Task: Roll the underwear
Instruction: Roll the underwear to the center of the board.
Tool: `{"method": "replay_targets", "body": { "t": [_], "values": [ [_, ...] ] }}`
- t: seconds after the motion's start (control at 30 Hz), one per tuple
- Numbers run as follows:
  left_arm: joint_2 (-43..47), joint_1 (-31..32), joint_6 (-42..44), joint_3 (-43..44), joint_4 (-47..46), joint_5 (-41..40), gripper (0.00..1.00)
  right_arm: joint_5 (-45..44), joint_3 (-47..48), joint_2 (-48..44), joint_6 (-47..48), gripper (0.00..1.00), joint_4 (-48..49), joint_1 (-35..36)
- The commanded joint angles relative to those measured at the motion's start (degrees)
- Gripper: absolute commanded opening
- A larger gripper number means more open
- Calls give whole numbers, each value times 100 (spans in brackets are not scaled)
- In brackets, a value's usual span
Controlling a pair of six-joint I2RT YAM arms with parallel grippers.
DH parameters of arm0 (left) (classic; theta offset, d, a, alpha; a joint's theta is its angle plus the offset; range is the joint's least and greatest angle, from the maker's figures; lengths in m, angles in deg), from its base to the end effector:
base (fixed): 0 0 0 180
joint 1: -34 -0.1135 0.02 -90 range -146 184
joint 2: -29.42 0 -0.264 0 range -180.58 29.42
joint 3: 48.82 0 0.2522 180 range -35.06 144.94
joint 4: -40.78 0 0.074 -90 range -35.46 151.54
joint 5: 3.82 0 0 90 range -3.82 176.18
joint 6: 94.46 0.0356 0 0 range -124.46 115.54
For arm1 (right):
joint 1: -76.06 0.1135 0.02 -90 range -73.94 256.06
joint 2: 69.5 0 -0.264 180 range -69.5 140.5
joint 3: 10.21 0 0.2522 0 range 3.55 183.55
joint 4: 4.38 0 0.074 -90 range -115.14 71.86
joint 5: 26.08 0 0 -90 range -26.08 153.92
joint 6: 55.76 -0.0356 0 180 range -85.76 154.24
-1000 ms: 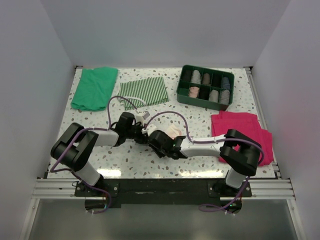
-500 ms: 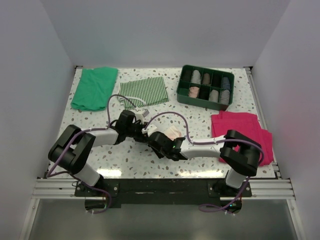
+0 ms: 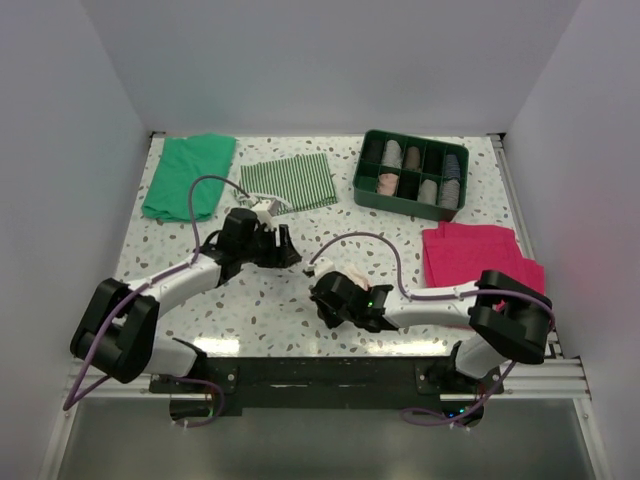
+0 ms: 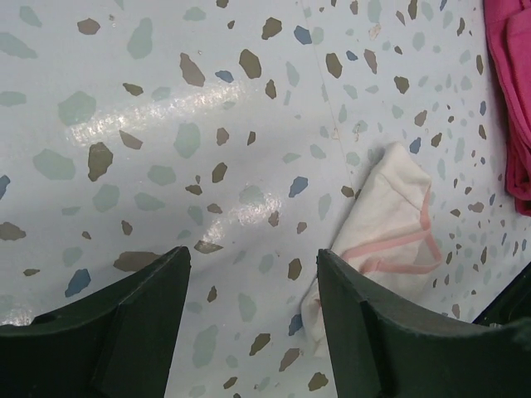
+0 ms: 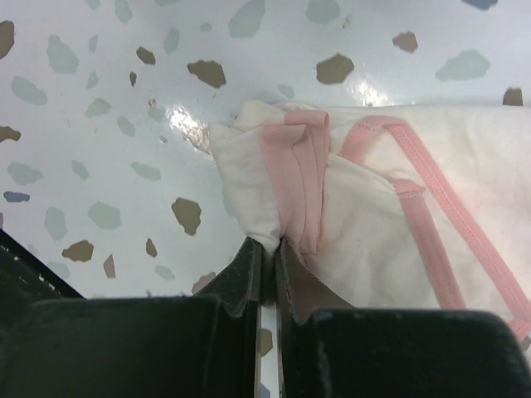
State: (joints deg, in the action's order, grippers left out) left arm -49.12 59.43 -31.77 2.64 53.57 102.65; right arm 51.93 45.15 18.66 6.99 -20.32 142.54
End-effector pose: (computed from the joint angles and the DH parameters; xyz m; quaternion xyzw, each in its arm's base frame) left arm 0.2441 -0.1272 0.1881 0.0460 0.8974 -0.3025 0.3180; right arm 0.1246 0.2678 0.1589 -0.2778 0.8891 0.1889 0.3109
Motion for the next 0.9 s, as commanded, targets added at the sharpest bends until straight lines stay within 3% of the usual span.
{"method": "replay_targets", "body": {
  "t": [0.0, 0.43, 0.57, 0.87],
  "values": [
    [173, -38, -81, -51, 80, -179, 68, 39, -433, -413, -623, 0, 199, 32],
    [146, -29, -55, -209, -184, 287, 64, 223, -997, -1459, -1248, 0, 508, -56],
    [322, -29, -152, -262, -44, 24, 64, 13, -515, -1179, -950, 0, 113, -65],
    [1155, -274, -591, -297, 1072, -1058, 65, 275, 1032, 648, -300, 0, 42, -39]
  ]
}}
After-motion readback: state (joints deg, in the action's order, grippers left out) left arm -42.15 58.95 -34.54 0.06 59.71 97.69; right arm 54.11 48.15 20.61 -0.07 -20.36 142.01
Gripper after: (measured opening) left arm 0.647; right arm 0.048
